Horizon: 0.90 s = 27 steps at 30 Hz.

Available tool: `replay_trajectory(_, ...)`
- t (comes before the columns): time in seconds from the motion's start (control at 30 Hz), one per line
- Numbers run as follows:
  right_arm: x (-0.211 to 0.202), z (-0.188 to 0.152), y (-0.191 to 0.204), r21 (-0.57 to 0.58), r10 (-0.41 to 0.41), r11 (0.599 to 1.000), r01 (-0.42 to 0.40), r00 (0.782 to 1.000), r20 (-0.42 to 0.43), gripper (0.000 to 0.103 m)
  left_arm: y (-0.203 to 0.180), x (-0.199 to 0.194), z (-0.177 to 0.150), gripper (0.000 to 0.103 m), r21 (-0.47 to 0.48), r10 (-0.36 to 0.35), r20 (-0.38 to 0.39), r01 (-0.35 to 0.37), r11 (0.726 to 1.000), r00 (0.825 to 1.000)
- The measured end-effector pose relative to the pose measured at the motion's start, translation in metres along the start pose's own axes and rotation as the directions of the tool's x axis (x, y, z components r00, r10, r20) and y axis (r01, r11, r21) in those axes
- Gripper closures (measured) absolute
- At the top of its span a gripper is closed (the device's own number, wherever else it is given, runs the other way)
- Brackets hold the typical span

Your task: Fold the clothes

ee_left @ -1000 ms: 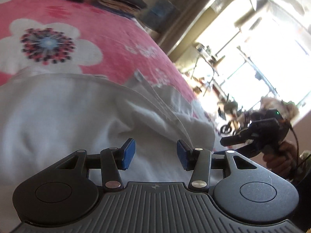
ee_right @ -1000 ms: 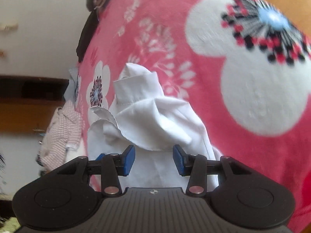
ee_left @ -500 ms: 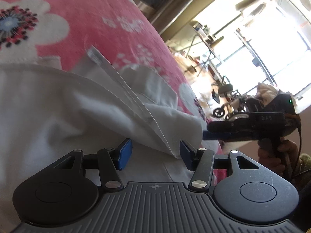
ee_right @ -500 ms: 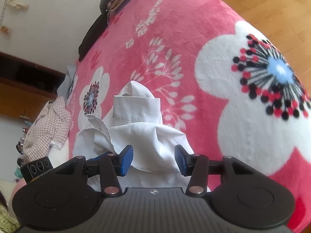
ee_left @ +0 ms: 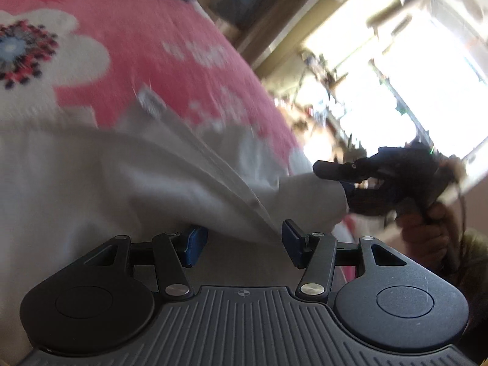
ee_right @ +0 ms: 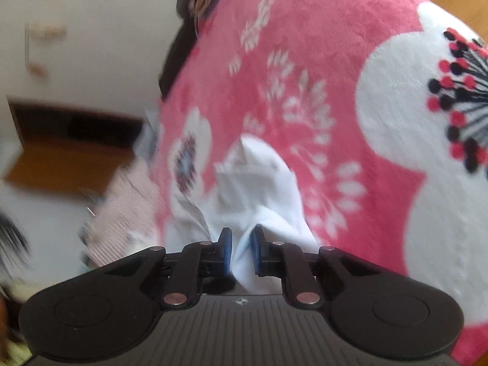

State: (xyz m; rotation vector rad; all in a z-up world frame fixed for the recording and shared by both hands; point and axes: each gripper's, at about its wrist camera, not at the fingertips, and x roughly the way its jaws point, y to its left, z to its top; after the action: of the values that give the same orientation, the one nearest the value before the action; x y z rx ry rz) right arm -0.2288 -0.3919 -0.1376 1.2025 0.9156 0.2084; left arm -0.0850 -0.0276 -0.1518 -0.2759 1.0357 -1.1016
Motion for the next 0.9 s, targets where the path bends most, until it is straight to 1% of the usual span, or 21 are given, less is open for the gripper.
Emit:
replay_trajectory(0.07,0.002,0.014,-0.01,0.091,0.081,0.992,-0.085,0.996,0.046,0.086,0.009,-0.006,0.007,0.049,-0.05,-0.002,0.054,0.005,0.999,0.999)
replay_trajectory(0.13,0.007,0.026,-0.025,0.195,0.163,0.964,-0.178,0.982,0.09,0.084,0.018,-0.01,0.013,0.049,-0.097,-0.003,0.093,0.012,0.995,0.996)
replay_trajectory(0.17,0.01,0.03,-0.031,0.238,0.191,0.948,-0.213,0.975,0.112,0.08,0.022,-0.011,0.016,0.049,-0.118,0.0,0.114,0.014,0.993,0.993)
replay_trajectory(0.2,0.012,0.032,-0.037,0.276,0.212,0.93,-0.242,0.968,0.133,0.061,0.026,-0.012,0.018,0.049,-0.137,0.003,0.136,0.016,0.99,0.991)
replay_trajectory(0.23,0.013,0.034,-0.043,0.311,0.231,0.911,-0.269,0.961,0.153,0.039,0.03,-0.014,0.019,0.049,-0.159,0.006,0.157,0.02,0.987,0.988)
replay_trajectory(0.3,0.013,0.033,-0.055,0.371,0.261,0.872,-0.319,0.945,0.199,0.027,0.038,-0.017,0.021,0.049,-0.212,0.001,0.194,0.041,0.976,0.981)
replay_trajectory(0.33,0.011,0.031,-0.06,0.386,0.262,0.862,-0.328,0.941,0.214,0.027,0.042,-0.018,0.022,0.049,-0.236,-0.003,0.209,0.054,0.97,0.978)
replay_trajectory(0.4,0.005,0.026,-0.066,0.398,0.247,0.858,-0.324,0.94,0.234,0.027,0.049,-0.02,0.026,0.049,-0.276,0.005,0.248,0.066,0.959,0.969)
replay_trajectory(0.5,-0.009,0.016,-0.07,0.381,0.245,0.861,-0.337,0.931,0.269,0.026,0.06,-0.025,0.032,0.049,-0.332,0.022,0.31,0.087,0.939,0.95)
replay_trajectory(0.53,-0.013,0.013,-0.068,0.36,0.249,0.869,-0.338,0.93,0.271,0.026,0.064,-0.028,0.034,0.049,-0.35,0.028,0.332,0.096,0.932,0.943)
replay_trajectory(0.6,-0.014,0.01,-0.056,0.285,0.248,0.906,-0.313,0.938,0.243,0.029,0.071,-0.035,0.036,0.049,-0.378,0.034,0.364,0.114,0.919,0.931)
replay_trajectory(0.67,-0.007,0.007,-0.038,0.193,0.245,0.941,-0.278,0.953,0.178,0.032,0.074,-0.04,0.04,0.048,-0.396,0.044,0.378,0.119,0.91,0.925)
replay_trajectory(0.7,-0.002,0.007,-0.028,0.151,0.239,0.954,-0.26,0.96,0.146,0.034,0.075,-0.043,0.042,0.048,-0.403,0.047,0.384,0.121,0.907,0.922)
replay_trajectory(0.73,0.003,0.006,-0.018,0.098,0.228,0.966,-0.239,0.967,0.115,0.034,0.074,-0.047,0.043,0.048,-0.404,0.048,0.387,0.123,0.906,0.921)
replay_trajectory(0.77,0.01,0.006,-0.007,0.04,0.215,0.975,-0.219,0.973,0.085,0.035,0.072,-0.051,0.044,0.048,-0.401,0.048,0.388,0.122,0.908,0.92)
replay_trajectory(0.83,0.021,0.007,0.011,-0.056,0.172,0.984,-0.169,0.984,0.053,0.035,0.066,-0.063,0.043,0.048,-0.386,0.042,0.388,0.122,0.914,0.921)
replay_trajectory(0.87,0.025,0.008,0.016,-0.08,0.147,0.987,-0.142,0.988,0.056,0.035,0.063,-0.07,0.042,0.047,-0.376,0.038,0.384,0.119,0.919,0.923)
replay_trajectory(0.9,0.025,0.009,0.018,-0.081,0.124,0.99,-0.118,0.989,0.076,0.035,0.061,-0.079,0.041,0.046,-0.364,0.037,0.376,0.11,0.925,0.926)
